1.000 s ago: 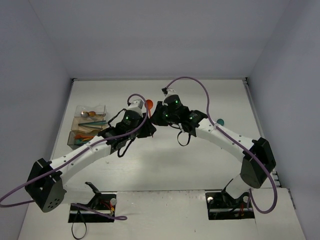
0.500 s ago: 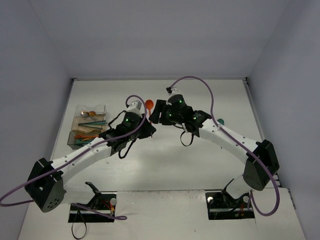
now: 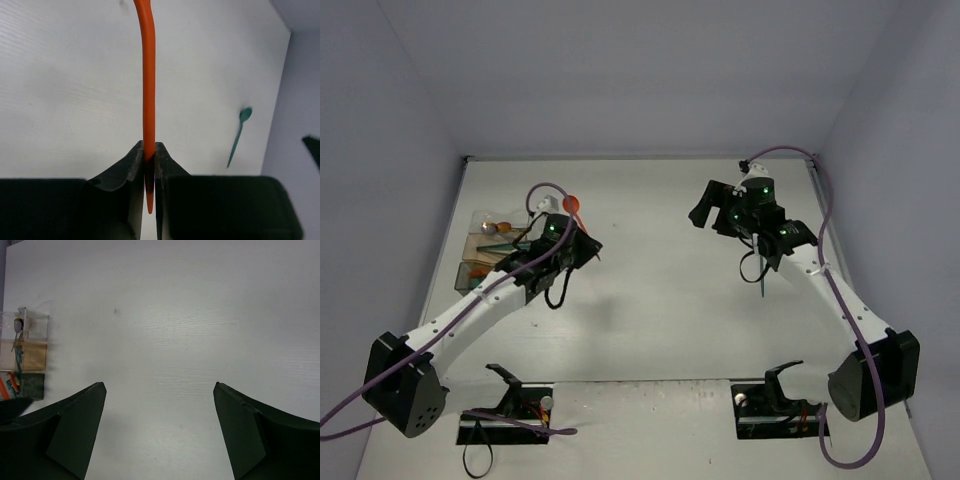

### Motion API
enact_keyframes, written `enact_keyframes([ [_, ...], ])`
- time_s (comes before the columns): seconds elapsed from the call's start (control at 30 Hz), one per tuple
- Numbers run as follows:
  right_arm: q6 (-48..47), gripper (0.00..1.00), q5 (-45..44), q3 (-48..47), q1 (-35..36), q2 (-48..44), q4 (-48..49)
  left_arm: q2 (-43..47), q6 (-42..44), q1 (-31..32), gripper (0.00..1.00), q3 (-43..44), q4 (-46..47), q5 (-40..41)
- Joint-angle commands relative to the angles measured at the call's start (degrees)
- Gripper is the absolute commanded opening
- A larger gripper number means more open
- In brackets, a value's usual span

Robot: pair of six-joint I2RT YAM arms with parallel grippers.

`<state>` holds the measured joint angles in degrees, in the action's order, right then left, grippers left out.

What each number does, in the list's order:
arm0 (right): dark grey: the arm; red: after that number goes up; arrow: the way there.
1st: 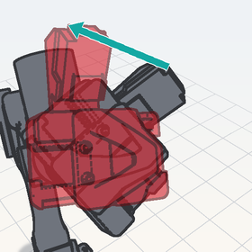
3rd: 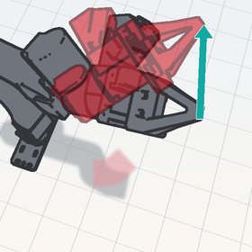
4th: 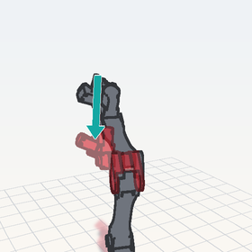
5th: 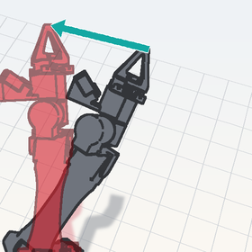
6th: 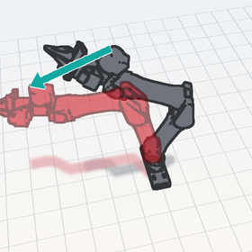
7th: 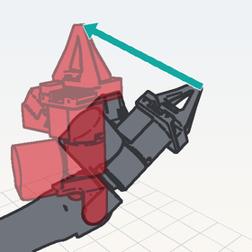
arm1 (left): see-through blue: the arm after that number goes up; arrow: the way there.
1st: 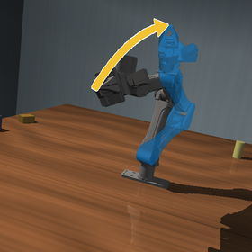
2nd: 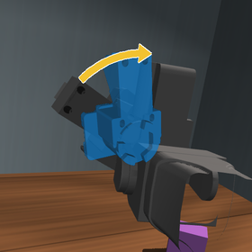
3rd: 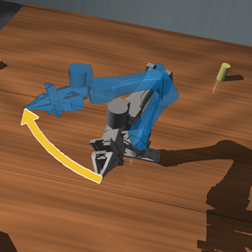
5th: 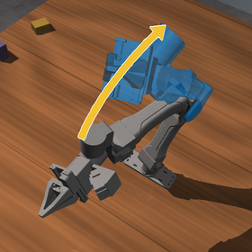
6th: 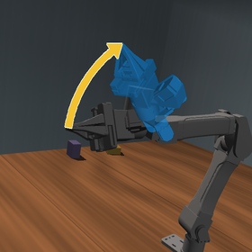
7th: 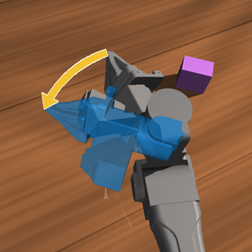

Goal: Sort the eating utensils into containers

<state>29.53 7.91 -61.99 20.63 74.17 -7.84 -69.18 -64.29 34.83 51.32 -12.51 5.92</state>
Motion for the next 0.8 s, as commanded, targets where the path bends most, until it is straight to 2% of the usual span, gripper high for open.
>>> enact_keyframes([
  [0.0, -5.5, 0.87, 2.8, 0.8, -2.5, -6.0, -2.1, 2.6, -11.3, -8.6, 0.0, 5.2, -1.0, 1.9],
  [0.37, -7.2, 0.89, 3.0, 2.0, 0.2, -9.0, -3.6, -3.9, -28.7, -27.4, 0.0, 6.1, 5.7, -2.1],
  [0.77, -8.8, 0.9, 0.6, 1.6, 1.5, -10.0, -4.1, -16.5, -35.0, -37.4, 0.0, 10.1, 11.5, -9.6],
])
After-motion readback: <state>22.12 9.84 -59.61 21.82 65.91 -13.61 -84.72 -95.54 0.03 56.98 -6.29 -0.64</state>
